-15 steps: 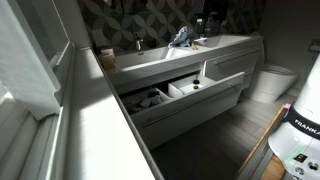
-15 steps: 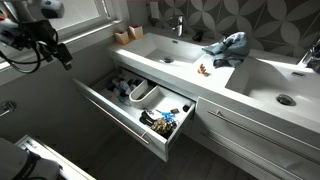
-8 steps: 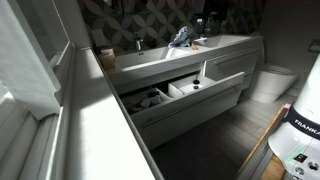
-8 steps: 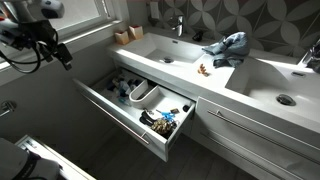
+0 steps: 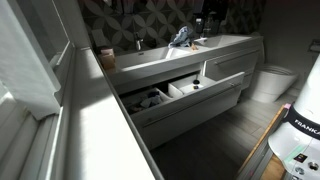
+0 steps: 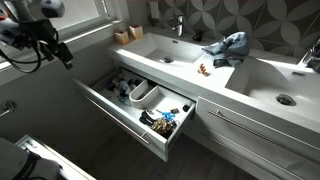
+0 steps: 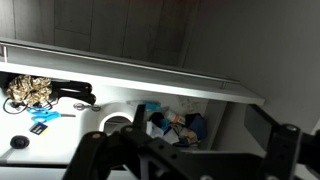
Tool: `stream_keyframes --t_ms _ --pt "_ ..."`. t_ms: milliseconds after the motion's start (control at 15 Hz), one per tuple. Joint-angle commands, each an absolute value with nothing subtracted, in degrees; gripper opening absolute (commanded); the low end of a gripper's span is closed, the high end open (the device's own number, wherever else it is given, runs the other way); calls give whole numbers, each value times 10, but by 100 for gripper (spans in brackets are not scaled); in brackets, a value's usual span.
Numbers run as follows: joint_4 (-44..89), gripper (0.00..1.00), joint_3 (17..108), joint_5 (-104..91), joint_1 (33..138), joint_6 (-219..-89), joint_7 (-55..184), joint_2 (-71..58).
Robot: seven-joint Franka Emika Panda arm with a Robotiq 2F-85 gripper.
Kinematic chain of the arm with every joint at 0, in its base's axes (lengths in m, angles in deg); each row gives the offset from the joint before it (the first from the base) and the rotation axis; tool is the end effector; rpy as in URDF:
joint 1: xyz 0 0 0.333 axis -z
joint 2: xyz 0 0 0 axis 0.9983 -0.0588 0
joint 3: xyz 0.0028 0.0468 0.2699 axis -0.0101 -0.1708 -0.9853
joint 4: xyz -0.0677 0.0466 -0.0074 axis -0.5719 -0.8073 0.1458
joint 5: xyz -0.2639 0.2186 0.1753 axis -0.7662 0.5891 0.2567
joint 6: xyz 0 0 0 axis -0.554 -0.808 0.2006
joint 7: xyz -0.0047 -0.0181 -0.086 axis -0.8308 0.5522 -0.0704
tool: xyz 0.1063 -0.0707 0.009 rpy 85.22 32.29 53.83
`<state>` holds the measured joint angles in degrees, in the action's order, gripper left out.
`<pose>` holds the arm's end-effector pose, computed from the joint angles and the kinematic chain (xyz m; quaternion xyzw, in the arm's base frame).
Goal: Put the hair clip in the open drawer
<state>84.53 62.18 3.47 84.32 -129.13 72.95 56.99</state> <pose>0.3331 0.0049 0.4245 -0.9965 -0.0111 -0.0249 0.0791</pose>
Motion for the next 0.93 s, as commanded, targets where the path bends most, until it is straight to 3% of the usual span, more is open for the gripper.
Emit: stream_keyframes --t_ms 0,867 --pt "812 100 616 33 865 -1339 710 533" --pt "567 100 610 30 884 -1470 649 306"
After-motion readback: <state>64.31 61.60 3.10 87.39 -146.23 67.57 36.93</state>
